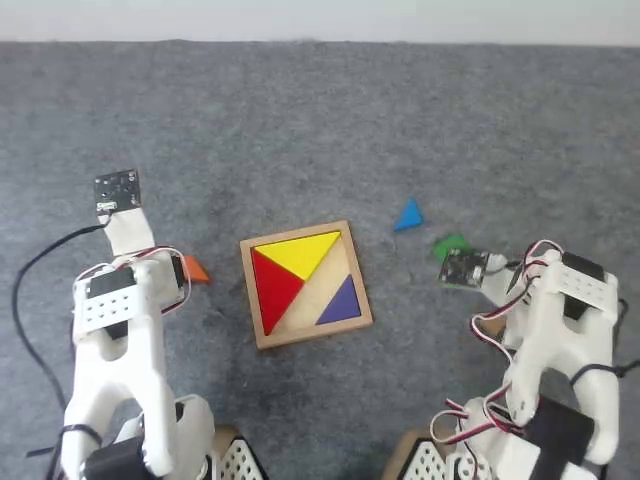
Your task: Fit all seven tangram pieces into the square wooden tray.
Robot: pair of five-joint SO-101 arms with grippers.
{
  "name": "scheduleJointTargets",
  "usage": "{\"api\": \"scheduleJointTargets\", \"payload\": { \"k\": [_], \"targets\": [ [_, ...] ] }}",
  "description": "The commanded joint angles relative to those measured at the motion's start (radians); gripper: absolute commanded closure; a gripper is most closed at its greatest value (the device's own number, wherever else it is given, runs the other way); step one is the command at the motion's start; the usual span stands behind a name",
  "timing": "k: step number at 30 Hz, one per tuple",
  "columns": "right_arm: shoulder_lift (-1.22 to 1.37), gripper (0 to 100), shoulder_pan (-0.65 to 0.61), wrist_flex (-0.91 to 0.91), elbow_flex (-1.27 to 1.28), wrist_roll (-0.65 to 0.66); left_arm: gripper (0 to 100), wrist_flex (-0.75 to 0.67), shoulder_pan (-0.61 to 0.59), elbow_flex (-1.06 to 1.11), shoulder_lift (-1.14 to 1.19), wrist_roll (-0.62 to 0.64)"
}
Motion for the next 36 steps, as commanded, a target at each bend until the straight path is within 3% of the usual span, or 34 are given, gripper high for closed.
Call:
{"api": "scheduleJointTargets", "payload": {
  "k": [1, 11, 17, 31, 36],
  "targets": [
    [0.004, 79.9, 0.007, 0.019, -0.037, 0.077, 92, -0.002, 0.009, 0.001, -0.034, -0.003],
    [0.005, 79.4, -0.019, -0.159, 0.081, 0.115, 92, -0.002, 0.009, 0.001, -0.034, -0.005],
    [0.005, 66.6, -0.091, -0.202, 0.133, 0.066, 92, 0.000, 0.009, 0.002, -0.035, -0.006],
    [0.008, 90.5, -0.088, -0.216, 0.135, 0.044, 92, 0.000, 0.008, 0.002, -0.037, -0.006],
    [-0.004, 93.5, -0.094, -0.219, 0.129, -0.110, 92, 0.000, 0.008, 0.002, -0.037, -0.006]
  ]
}}
